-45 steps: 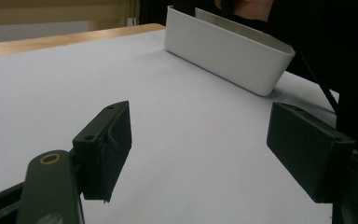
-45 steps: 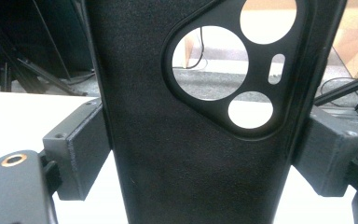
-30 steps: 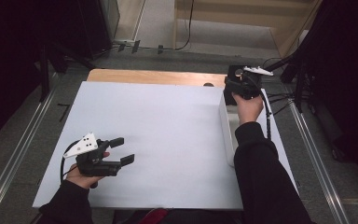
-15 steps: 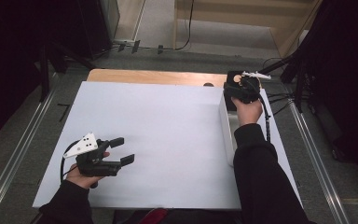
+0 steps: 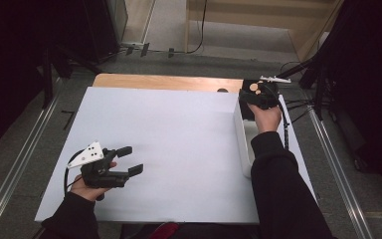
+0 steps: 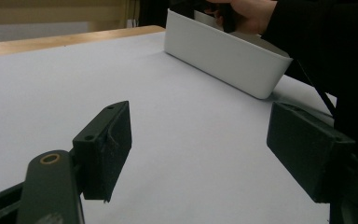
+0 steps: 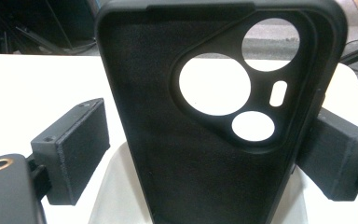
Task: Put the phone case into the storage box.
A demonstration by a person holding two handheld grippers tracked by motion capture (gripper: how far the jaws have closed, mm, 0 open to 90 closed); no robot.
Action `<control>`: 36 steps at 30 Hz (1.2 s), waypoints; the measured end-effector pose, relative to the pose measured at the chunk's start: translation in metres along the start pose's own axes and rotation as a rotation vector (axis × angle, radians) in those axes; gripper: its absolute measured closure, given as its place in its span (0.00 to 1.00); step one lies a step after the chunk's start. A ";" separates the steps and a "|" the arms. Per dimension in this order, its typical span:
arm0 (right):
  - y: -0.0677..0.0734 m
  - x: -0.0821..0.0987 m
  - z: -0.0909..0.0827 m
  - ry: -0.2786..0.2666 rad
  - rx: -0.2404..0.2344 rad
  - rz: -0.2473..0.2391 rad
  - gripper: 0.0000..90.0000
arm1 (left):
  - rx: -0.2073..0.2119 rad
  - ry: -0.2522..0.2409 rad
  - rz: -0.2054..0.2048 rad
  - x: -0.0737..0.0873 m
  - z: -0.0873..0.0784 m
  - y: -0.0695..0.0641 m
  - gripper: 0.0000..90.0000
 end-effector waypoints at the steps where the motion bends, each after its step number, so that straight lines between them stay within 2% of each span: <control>1: 0.000 0.000 0.000 0.001 -0.001 -0.003 0.07 | 0.001 0.000 0.002 0.000 0.000 0.000 0.25; 3: 0.000 0.000 0.001 0.012 0.003 -0.013 0.02 | 0.002 -0.003 0.002 0.000 0.001 0.000 0.25; 11: 0.001 -0.003 0.002 0.032 -0.009 -0.029 0.02 | -0.001 -0.001 0.001 0.000 0.001 0.000 0.25; 16: 0.001 -0.007 0.000 0.017 -0.003 -0.045 0.02 | 0.000 0.002 0.004 0.000 0.001 0.000 0.25; 20: -0.001 -0.012 -0.002 0.009 0.001 -0.035 0.02 | 0.004 0.009 0.001 0.001 0.001 0.000 0.25; 29: -0.005 -0.027 -0.013 -0.014 0.004 -0.049 0.02 | 0.010 0.007 0.002 0.001 0.002 -0.001 0.25; 36: -0.007 -0.038 -0.020 -0.022 0.022 -0.078 0.02 | 0.008 0.007 0.004 0.001 0.002 -0.001 0.25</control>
Point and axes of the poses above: each handheld gripper's, and its own axes: z roughly forward along the jaws, x roughly out of its underside, y roughly to its left, the point moved 8 cm from there along z, roughly forward along the jaws, and after that the axes turned 5 degrees about x, right-handed, at the moved point
